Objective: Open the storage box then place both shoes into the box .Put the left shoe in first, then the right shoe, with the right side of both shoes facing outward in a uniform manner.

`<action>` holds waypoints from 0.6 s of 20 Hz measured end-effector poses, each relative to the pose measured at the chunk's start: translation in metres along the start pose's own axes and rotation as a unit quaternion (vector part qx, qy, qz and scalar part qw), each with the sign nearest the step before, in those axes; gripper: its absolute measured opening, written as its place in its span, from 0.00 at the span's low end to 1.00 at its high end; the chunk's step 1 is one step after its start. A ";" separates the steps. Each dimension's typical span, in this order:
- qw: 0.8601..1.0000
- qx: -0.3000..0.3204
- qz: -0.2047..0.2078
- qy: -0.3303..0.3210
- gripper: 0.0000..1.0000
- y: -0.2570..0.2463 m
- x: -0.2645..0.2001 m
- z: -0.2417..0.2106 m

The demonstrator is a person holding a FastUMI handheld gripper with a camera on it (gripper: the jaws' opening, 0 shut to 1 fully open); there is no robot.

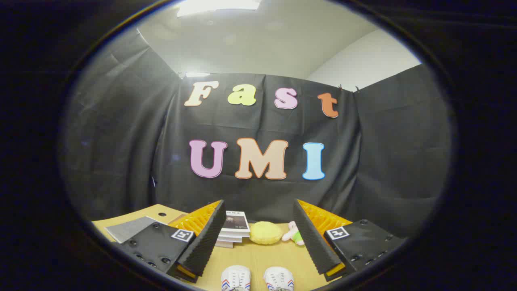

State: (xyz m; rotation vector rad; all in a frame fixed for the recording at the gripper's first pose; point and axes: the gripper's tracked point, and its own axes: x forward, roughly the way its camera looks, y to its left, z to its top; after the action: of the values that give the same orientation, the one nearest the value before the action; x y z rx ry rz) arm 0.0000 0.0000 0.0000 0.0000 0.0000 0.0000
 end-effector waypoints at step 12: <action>1.000 -0.010 -0.003 -0.008 1.00 -0.004 0.009 0.010</action>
State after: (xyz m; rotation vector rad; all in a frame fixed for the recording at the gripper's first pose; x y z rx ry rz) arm 0.0093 -0.0038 0.0100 -0.0198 -0.0152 -0.0068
